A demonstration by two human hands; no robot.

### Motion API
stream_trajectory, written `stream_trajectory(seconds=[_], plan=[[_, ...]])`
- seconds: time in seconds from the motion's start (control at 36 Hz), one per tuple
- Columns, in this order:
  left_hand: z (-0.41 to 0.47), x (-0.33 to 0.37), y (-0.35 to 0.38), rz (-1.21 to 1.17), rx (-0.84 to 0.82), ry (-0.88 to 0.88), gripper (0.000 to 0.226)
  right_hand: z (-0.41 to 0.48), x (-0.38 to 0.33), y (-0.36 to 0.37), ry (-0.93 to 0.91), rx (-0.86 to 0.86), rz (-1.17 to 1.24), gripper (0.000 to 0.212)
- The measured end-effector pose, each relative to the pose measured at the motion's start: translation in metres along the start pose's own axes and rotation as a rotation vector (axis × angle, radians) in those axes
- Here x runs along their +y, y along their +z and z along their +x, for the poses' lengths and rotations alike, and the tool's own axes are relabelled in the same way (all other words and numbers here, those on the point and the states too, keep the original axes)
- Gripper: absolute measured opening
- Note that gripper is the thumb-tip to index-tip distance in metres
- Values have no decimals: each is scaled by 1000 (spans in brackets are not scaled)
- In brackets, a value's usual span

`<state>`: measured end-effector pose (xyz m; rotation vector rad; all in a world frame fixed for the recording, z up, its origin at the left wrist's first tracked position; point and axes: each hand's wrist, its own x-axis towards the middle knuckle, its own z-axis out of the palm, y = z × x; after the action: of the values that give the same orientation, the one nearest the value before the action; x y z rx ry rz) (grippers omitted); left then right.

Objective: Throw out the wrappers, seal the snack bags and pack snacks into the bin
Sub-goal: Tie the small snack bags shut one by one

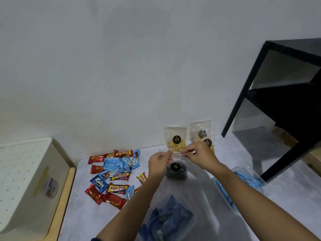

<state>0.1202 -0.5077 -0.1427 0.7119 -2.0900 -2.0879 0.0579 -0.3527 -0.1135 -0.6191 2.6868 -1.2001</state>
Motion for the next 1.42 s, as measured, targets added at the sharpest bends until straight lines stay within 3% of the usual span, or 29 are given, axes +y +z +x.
stream_trajectory(seconds=[0.28, 0.58, 0.94, 1.06, 1.17, 1.42], plan=[[4, 0, 0, -196, -102, -143, 12, -4, 8, 0, -9, -50, 13, 15], [3, 1, -7, -263, -177, -135, 12, 5, 0, -1, 19, -172, 111, 18], [6, 0, -19, -256, -292, -94, 12, 12, -6, -3, 199, -409, 263, 12], [6, 0, -21, -265, -301, -98, 12, 8, -7, -1, 234, -401, 317, 19], [7, -1, -22, -251, -304, -103, 10, 5, -7, 1, 238, -365, 329, 8], [11, 6, -17, -124, -288, -83, 11, 3, -13, 5, 104, -265, 104, 15]])
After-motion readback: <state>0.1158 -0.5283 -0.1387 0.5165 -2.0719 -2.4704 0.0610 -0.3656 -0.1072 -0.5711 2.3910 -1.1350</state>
